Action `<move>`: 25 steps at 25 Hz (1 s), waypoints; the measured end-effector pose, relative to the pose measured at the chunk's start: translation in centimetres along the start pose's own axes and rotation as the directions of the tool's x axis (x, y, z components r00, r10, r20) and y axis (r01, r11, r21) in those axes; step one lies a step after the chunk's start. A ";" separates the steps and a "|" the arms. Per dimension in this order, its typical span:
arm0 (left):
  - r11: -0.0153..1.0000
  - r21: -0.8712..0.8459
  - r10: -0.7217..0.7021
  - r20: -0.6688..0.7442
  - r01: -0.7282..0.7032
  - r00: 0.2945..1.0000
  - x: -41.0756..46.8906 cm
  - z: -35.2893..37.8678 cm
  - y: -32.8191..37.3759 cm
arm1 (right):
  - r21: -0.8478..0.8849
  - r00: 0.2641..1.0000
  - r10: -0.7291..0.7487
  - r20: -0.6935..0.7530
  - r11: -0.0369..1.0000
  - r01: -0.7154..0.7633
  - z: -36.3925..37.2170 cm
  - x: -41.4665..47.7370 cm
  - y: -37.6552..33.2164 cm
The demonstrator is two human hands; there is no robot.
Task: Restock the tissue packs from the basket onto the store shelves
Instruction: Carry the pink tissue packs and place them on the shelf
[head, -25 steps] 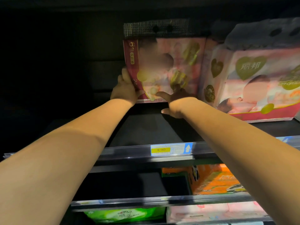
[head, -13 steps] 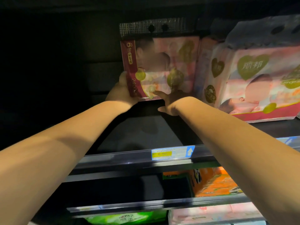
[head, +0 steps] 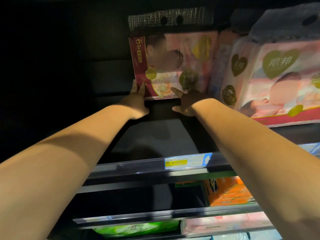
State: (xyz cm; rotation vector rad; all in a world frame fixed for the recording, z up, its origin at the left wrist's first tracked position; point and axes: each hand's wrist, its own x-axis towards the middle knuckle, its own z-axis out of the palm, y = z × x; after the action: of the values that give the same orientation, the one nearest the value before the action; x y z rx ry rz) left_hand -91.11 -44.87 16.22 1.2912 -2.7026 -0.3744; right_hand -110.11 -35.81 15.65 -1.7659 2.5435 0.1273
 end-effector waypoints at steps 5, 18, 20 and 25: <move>0.997 0.077 -0.005 -0.006 0.006 1.000 -0.1 -1.0 -0.5 | 0.043 0.999 -0.029 -0.025 0.999 0.030 -0.5 -0.6 0.2; 0.931 0.113 0.365 -0.256 -0.347 0.895 -15.7 -2.8 3.3 | 0.025 0.928 0.101 -0.360 0.995 -0.099 -2.3 -19.3 -2.7; 0.877 0.082 0.472 -0.327 -0.473 0.819 -18.7 -0.6 4.2 | 0.086 0.874 0.186 -0.450 0.983 -0.165 -0.3 -22.9 -2.7; 0.702 0.113 0.709 -0.211 -0.703 0.673 -23.3 6.4 6.1 | 0.223 0.813 0.414 -0.409 0.910 -0.350 6.7 -32.3 -3.0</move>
State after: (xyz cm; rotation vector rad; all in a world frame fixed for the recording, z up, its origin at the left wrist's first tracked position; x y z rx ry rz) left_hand -82.44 -21.94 11.67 0.1703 -2.7185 -0.0789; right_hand -96.09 -6.10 11.53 -1.3250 3.1108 -0.4972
